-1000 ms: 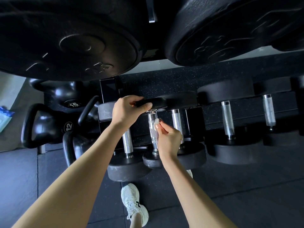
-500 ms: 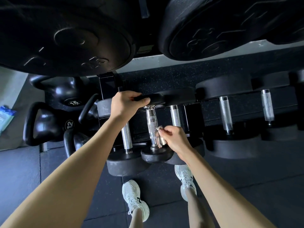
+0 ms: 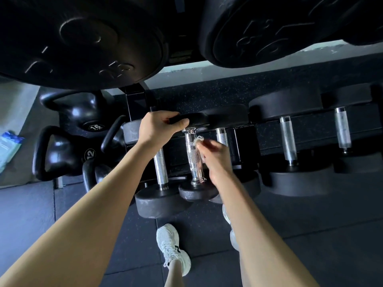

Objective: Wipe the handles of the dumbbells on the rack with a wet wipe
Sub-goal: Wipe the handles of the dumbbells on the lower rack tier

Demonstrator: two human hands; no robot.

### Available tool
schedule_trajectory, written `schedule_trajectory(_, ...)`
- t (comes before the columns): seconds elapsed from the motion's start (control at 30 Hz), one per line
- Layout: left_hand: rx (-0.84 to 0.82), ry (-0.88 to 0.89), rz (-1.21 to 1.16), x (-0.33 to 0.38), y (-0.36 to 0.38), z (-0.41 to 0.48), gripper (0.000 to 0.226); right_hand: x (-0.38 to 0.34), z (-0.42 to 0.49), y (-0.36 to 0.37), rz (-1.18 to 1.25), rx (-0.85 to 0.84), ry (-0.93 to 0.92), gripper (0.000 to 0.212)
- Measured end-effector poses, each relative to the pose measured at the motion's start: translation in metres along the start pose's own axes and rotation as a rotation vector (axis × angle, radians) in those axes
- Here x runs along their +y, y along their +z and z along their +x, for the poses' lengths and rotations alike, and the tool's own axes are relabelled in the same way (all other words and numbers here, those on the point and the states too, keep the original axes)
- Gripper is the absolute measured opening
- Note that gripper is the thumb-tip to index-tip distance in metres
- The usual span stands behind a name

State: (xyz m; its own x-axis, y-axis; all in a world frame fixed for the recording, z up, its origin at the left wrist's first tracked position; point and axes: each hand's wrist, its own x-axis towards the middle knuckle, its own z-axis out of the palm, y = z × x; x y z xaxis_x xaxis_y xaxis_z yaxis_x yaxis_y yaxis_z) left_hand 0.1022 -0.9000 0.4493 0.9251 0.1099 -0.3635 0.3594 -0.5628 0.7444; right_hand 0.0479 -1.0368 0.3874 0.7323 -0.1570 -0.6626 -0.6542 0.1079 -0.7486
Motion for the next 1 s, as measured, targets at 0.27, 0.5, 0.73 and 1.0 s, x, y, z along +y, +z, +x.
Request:
schedule_trajectory(0.27, -0.02, 0.114, 0.338, 0.017, 0.005, 0.005, 0.037, 0.0, 0.019, -0.011, 0.097, -0.339, 0.229, 0.005)
schedule_trajectory(0.5, -0.174, 0.04, 0.191, 0.004, -0.007, 0.014, 0.037, 0.002, -0.001, 0.012, -0.098, -0.01, -0.007, 0.013)
schedule_trajectory(0.73, -0.082, 0.049, 0.234, 0.01, -0.004, 0.005, 0.029, 0.003, -0.028, 0.032, -0.551, 0.147, -0.305, 0.036)
schedule_trajectory(1.0, -0.002, -0.02, 0.116, 0.007, -0.002, 0.008, 0.033, -0.018, 0.018, 0.014, 0.114, -0.024, 0.127, 0.016)
